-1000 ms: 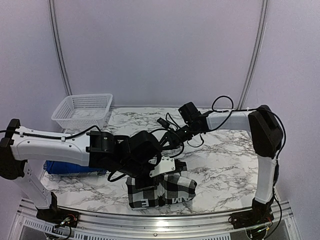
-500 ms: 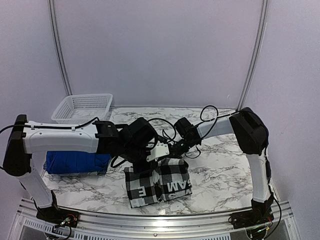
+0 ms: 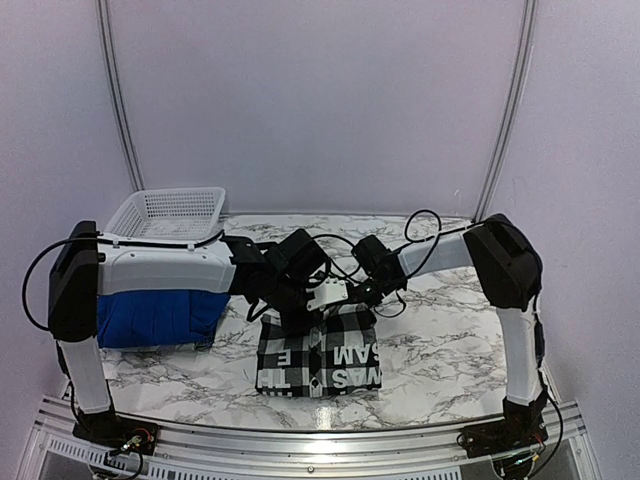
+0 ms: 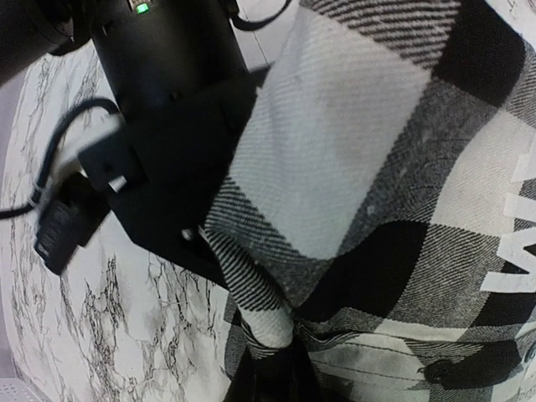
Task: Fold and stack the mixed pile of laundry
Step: Fold the 2/3-rectangle-folded shirt at the center of the board.
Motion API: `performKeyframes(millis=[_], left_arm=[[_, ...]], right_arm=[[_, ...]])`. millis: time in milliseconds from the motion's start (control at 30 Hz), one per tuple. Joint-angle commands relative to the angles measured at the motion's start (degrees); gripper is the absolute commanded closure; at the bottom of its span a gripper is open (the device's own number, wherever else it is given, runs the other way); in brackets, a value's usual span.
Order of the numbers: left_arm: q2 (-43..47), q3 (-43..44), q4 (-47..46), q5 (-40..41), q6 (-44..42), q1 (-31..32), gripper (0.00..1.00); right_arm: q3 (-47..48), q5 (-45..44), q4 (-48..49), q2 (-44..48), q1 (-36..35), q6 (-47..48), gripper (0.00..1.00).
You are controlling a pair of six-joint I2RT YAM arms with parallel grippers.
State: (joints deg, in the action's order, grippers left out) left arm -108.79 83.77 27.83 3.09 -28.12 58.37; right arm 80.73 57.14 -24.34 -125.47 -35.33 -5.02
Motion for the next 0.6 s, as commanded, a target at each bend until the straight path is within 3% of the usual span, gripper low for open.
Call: performKeyframes(millis=[0, 100, 200, 300, 367, 567], left_arm=[[-1.42, 2.27, -2.81, 0.77, 0.58, -2.17, 0.90], [-0.57, 3.49, -3.09, -0.80, 6.11, -5.33, 0.73], [2.61, 2.89, -3.31, -6.64, 14.52, -10.02, 0.49], [7.73, -0.77, -4.41, -11.35, 20.23, -13.19, 0.30], [11.77, -3.98, -5.86, -13.19, 23.92, -14.71, 0.04], [21.95, -14.08, -13.61, -14.11, 41.29, -19.67, 0.01]], right_arm=[[0.32, -3.51, -1.24, 6.07, 6.22, -2.75, 0.53], [-1.78, -5.10, -0.39, 9.97, 10.44, -4.16, 0.47], [-6.53, -5.43, 2.06, 14.70, 14.45, -6.17, 0.40], [-11.50, -3.77, 5.98, 20.82, 16.23, -7.64, 0.29], [-13.38, -3.48, 6.38, 24.99, 16.18, -6.65, 0.24], [-13.96, -7.06, -1.35, 28.84, 16.15, 0.74, 0.20]])
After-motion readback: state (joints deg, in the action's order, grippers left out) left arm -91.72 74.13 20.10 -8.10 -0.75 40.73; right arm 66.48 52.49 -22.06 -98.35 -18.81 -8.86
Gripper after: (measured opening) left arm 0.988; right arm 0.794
